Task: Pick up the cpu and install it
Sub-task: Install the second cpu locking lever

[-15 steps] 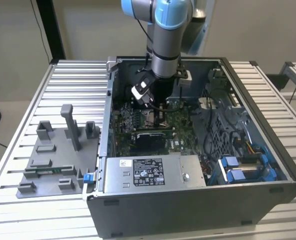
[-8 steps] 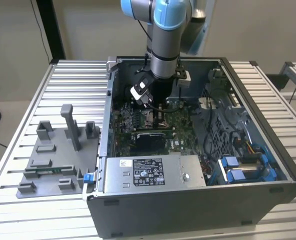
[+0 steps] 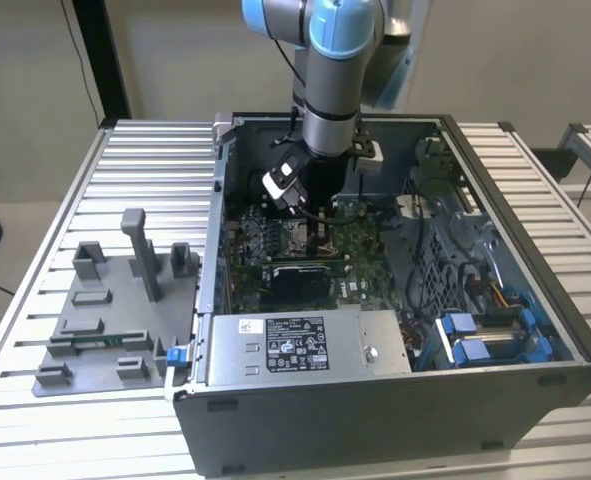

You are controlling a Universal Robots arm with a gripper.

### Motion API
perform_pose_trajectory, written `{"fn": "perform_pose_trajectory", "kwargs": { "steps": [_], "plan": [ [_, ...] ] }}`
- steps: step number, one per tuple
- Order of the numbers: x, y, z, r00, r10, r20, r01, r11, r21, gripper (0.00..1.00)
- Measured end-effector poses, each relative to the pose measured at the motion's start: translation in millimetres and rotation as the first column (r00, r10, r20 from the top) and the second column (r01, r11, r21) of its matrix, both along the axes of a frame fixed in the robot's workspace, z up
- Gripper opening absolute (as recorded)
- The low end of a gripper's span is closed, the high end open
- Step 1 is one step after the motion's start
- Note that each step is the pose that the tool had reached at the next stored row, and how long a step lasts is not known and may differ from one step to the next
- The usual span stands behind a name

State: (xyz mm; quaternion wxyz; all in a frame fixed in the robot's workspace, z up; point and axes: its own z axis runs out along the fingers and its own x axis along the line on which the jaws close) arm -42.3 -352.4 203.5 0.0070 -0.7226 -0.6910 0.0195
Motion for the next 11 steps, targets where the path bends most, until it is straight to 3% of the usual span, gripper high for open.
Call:
{"fn": "perform_pose_trajectory", "kwargs": {
  "steps": [11],
  "plan": [
    [21.3,0.1,10.8,1.0000,0.000,-0.0007,0.000,1.0000,-0.0046,0.00]
  ]
}}
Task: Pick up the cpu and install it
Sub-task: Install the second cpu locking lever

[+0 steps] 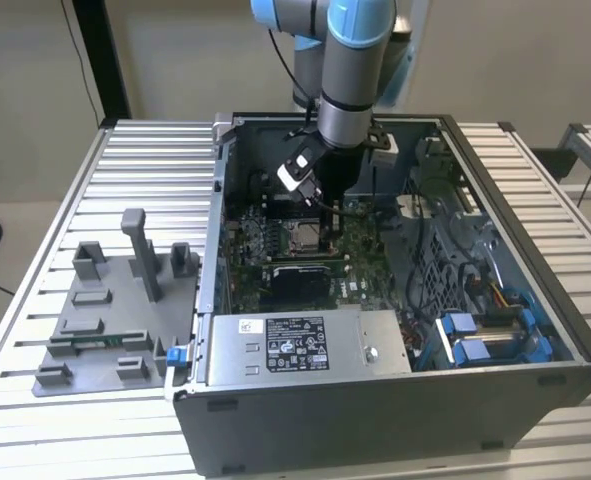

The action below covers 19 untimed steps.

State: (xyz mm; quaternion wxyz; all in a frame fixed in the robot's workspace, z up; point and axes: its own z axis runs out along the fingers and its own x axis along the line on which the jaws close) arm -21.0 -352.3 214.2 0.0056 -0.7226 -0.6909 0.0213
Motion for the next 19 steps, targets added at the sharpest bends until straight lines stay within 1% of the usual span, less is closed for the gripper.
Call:
{"fn": "perform_pose_trajectory", "kwargs": {
  "steps": [3,7,8,10,12,15,16,19],
  "plan": [
    [5.7,0.0,2.4,1.0000,0.000,-0.0004,0.000,1.0000,-0.0019,0.00],
    [14.2,0.0,2.5,1.0000,0.000,-0.0002,0.000,1.0000,-0.0036,0.00],
    [17.3,0.5,2.0,1.0000,0.000,0.0014,0.000,1.0000,-0.0019,0.00],
    [20.8,0.2,2.3,1.0000,0.000,0.0000,0.000,1.0000,-0.0044,0.00],
    [21.4,0.5,2.7,1.0000,0.000,-0.0005,0.000,1.0000,-0.0054,0.00],
    [21.3,5.3,2.6,1.0000,0.000,-0.0005,0.000,1.0000,-0.0053,0.00],
    [20.6,6.2,2.6,1.0000,0.000,-0.0004,0.000,1.0000,-0.0053,0.00],
    [14.9,6.3,2.8,1.0000,0.000,-0.0004,0.000,1.0000,-0.0050,0.00]
  ]
}}
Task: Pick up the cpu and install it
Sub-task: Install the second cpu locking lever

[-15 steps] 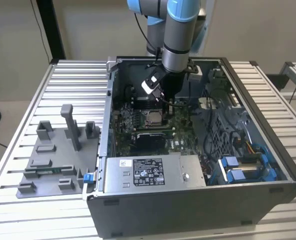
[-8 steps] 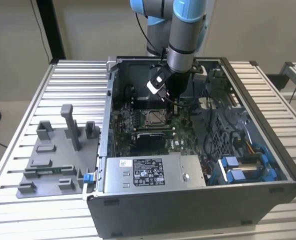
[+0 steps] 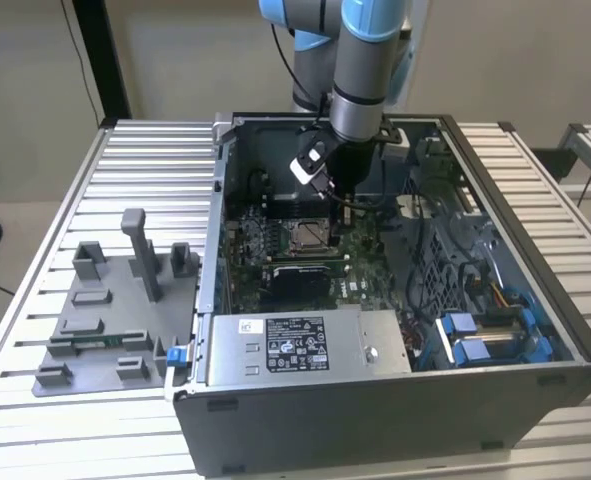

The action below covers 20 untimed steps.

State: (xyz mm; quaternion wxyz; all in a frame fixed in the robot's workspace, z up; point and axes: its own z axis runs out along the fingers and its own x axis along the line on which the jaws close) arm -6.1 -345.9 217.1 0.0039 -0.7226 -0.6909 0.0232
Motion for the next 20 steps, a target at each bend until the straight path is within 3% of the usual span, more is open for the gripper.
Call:
{"fn": "perform_pose_trajectory", "kwargs": {
  "steps": [10,15,20],
  "plan": [
    [-9.2,0.0,1.7,1.0000,0.000,0.0000,0.000,1.0000,-0.0002,0.00],
    [-13.5,0.0,5.9,1.0000,0.000,-0.0001,0.000,1.0000,-0.0003,0.00],
    [-15.6,-0.6,14.5,1.0000,0.000,-0.0001,0.000,1.0000,-0.0003,0.00]
  ]
}}
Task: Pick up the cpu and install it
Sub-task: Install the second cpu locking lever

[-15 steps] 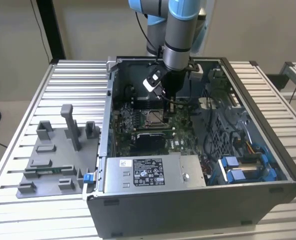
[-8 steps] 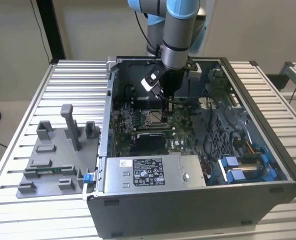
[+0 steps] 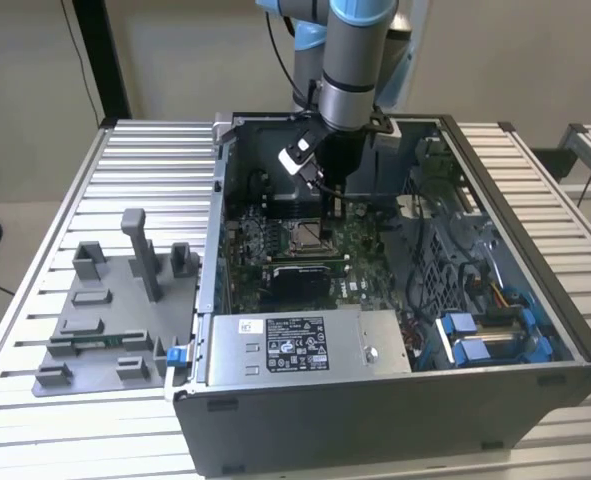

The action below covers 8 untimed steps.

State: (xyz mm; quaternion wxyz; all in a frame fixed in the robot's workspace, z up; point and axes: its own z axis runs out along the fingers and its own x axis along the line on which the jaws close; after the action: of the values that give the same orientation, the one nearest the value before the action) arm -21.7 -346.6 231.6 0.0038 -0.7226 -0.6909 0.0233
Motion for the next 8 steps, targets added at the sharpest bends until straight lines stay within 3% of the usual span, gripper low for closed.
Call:
{"fn": "perform_pose_trajectory", "kwargs": {
  "steps": [5,8],
  "plan": [
    [-1.8,-0.8,2.4,1.0000,0.000,0.0002,0.000,1.0000,0.0002,0.00],
    [1.3,-0.9,-1.8,1.0000,0.000,0.0000,0.000,1.0000,-0.0004,0.00]
  ]
}}
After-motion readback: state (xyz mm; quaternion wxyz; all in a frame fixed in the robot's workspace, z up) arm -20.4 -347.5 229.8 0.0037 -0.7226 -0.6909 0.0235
